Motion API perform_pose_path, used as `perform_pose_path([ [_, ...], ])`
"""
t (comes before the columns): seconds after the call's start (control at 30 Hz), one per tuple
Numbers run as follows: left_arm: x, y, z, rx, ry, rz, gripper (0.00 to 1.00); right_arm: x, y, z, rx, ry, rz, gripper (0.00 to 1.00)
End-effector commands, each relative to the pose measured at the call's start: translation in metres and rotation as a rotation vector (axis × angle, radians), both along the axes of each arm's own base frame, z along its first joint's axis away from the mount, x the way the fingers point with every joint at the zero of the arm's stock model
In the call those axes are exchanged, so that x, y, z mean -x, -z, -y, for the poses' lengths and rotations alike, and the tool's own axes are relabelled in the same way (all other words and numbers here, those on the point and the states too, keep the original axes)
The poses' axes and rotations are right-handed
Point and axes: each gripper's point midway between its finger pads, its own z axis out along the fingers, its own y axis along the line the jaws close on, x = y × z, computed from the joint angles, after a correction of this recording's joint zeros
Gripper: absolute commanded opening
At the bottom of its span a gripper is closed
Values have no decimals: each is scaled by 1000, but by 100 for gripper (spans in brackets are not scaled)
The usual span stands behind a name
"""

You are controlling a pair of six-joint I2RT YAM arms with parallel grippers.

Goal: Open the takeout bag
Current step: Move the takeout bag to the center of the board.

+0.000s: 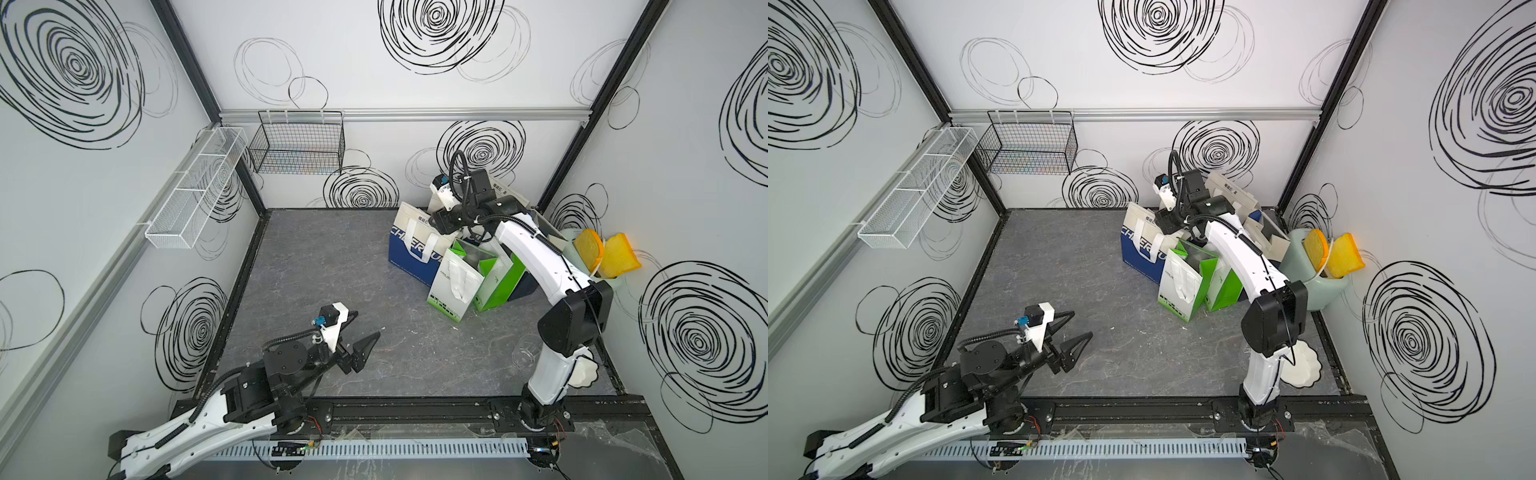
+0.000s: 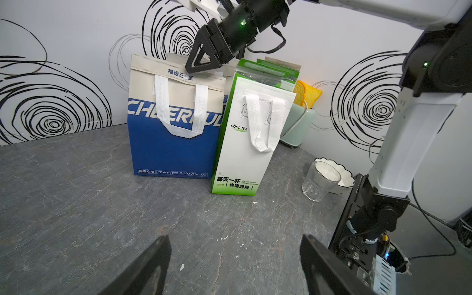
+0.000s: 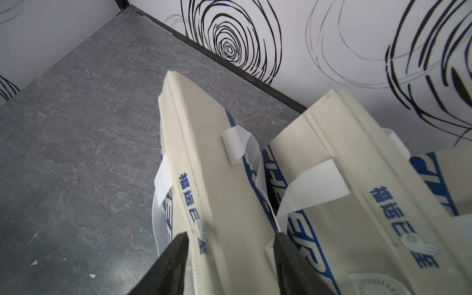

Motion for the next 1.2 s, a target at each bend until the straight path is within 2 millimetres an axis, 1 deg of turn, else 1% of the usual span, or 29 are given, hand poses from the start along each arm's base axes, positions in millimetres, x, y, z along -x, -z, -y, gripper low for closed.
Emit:
perform_pose_path([
  [0.0,0,-4,-2,34,-13,1,84,6,-2,-6,1,-36,-18,55],
  [0.13,0,-4,-2,36,-12,2,84,8,6,-13,-6,-60,-43,51],
  [0.3,1,-4,-2,32,-13,3,85,7,12,-19,-8,-77,-64,39],
  [0.43,2,-4,-2,34,-14,2,84,8,11,-24,-11,-97,-63,24],
  [0.6,1,-3,-2,33,-16,3,85,8,3,-28,-23,-108,-44,1],
  [0.7,1,-3,-2,33,-16,2,85,9,-1,-33,-28,-125,-32,0],
  [0.77,1,-3,-2,33,-17,1,85,12,-8,-39,-43,-147,-20,0],
  [0.9,1,-4,-4,32,-25,4,84,23,-23,-60,-97,-228,2,0],
  [1.0,-1,-5,-7,33,-44,7,85,43,-27,-81,-119,-315,-5,0],
  [1.17,-6,-9,-18,52,-102,7,85,75,-30,-113,-101,-415,5,0],
])
